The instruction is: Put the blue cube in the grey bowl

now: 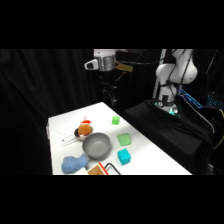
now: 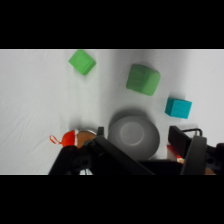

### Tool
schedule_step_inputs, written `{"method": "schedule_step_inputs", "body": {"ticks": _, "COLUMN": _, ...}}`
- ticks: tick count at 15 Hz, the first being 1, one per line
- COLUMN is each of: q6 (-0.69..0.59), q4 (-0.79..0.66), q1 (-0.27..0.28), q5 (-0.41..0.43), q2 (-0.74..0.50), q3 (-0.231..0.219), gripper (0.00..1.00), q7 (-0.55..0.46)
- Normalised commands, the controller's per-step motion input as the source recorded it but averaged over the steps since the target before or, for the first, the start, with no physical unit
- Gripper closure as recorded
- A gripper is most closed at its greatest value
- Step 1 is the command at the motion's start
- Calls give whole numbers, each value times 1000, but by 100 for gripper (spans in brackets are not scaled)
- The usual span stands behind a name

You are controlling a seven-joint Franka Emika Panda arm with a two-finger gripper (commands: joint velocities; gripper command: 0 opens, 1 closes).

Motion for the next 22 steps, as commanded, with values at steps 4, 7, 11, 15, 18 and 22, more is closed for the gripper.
{"method": "schedule_step_inputs", "body": {"ticks": 4, "q6": 72, "q4": -32, "q1": 1, "q5": 45, "q2": -16, "q3": 39, "gripper": 0, "q7": 86}}
{"method": "schedule_step_inputs", "body": {"ticks": 7, "q6": 181, "q4": -116, "q1": 52, "q5": 101, "q2": -58, "q3": 87, "gripper": 0, "q7": 232}}
{"method": "schedule_step_inputs", "body": {"ticks": 11, "q6": 288, "q4": -134, "q1": 75, "q5": 120, "q2": -27, "q3": 100, "gripper": 0, "q7": 307}}
{"method": "schedule_step_inputs", "body": {"ticks": 15, "q6": 347, "q4": -87, "q1": 72, "q5": 88, "q2": 87, "q3": 86, "gripper": 0, "q7": 300}}
{"method": "schedule_step_inputs", "body": {"ticks": 18, "q6": 359, "q4": -70, "q1": 75, "q5": 52, "q2": 112, "q3": 71, "gripper": 0, "q7": 285}}
{"method": "schedule_step_inputs", "body": {"ticks": 22, "q6": 341, "q4": -38, "q1": 81, "q5": 24, "q2": 148, "q3": 50, "gripper": 0, "q7": 257}}
